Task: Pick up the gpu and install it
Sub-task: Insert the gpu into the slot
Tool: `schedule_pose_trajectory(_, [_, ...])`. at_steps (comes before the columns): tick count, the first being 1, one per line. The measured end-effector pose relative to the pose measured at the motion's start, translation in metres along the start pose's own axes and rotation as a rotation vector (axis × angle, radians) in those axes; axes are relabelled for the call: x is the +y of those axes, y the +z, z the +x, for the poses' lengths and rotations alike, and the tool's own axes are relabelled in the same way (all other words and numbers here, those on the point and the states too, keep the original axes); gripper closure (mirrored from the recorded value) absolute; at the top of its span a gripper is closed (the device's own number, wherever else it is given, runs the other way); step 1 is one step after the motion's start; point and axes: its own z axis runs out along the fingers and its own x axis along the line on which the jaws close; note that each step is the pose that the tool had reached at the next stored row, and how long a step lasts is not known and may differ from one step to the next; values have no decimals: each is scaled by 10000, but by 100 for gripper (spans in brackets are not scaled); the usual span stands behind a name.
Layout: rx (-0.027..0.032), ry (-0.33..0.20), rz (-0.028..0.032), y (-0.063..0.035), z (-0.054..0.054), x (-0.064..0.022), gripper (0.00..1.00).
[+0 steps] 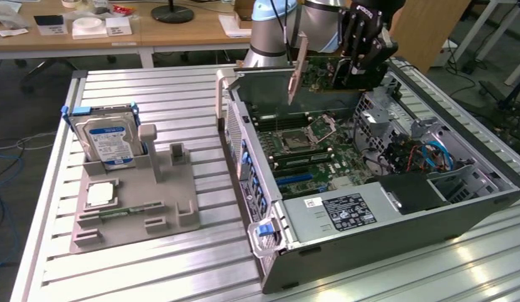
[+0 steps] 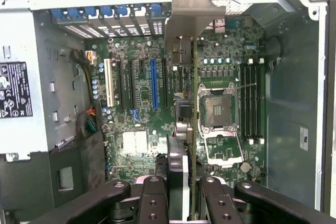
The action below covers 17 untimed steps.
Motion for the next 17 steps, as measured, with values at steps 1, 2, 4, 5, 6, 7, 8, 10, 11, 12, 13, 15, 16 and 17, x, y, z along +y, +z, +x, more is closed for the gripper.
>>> schedule_pose_trajectory(1, [-3, -98, 0, 0, 0, 0, 72])
schedule_pose_trajectory(2, [-6, -185, -1, 0, 0, 0, 72])
schedule_pose_trajectory(4, [-10, -340, -3, 0, 0, 0, 72])
schedule_pose_trajectory(5, [-12, -426, -3, 0, 0, 0, 72])
schedule_pose_trajectory(6, [-15, -506, -4, 1, 0, 0, 72])
schedule_pose_trajectory(7, [-16, -564, -4, 1, 0, 0, 72])
schedule_pose_trajectory(8, [-17, -592, -5, 1, 0, 0, 72])
schedule_pose_trajectory(10, [-16, -597, -5, 0, 0, 0, 72])
schedule_pose_trajectory(11, [-5, -597, -4, 1, 0, 0, 72])
schedule_pose_trajectory(12, [-5, -597, -4, 1, 0, 0, 72])
schedule_pose_trajectory(13, [-5, -597, -5, 1, 0, 0, 72])
schedule_pose_trajectory(15, [-5, -597, -4, 1, 0, 0, 72])
schedule_pose_trajectory(16, [-4, -597, -4, 1, 0, 0, 72])
schedule_pose_trajectory(17, [-5, -597, -4, 1, 0, 0, 72])
